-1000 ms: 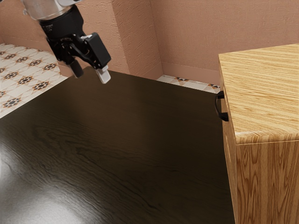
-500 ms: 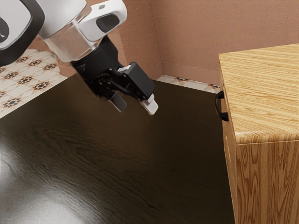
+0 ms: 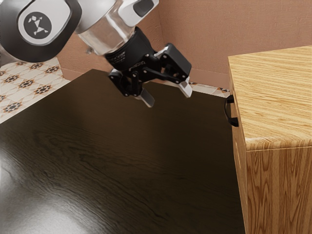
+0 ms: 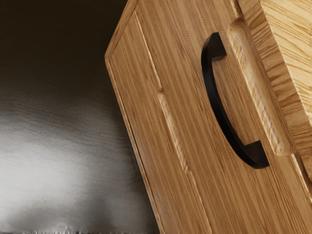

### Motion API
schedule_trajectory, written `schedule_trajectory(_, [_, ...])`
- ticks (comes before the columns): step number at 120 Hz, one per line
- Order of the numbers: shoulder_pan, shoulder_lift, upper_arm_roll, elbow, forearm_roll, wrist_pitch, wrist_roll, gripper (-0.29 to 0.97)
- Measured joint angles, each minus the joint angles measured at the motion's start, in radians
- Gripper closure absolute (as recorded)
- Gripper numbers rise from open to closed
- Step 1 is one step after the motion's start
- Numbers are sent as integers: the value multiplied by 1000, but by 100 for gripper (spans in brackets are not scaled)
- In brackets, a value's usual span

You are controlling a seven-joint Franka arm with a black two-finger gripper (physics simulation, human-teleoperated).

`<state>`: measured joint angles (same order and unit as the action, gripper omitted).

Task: Pull the drawer handle with one arm to open the drawer

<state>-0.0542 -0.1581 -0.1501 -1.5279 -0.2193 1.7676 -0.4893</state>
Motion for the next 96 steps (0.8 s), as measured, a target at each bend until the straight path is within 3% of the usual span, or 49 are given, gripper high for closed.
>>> schedule_trajectory(15, [-4,5,-43,-2,21,12,-47,0])
schedule_trajectory(96, [0,36,-88,-42,96,133,-169,0])
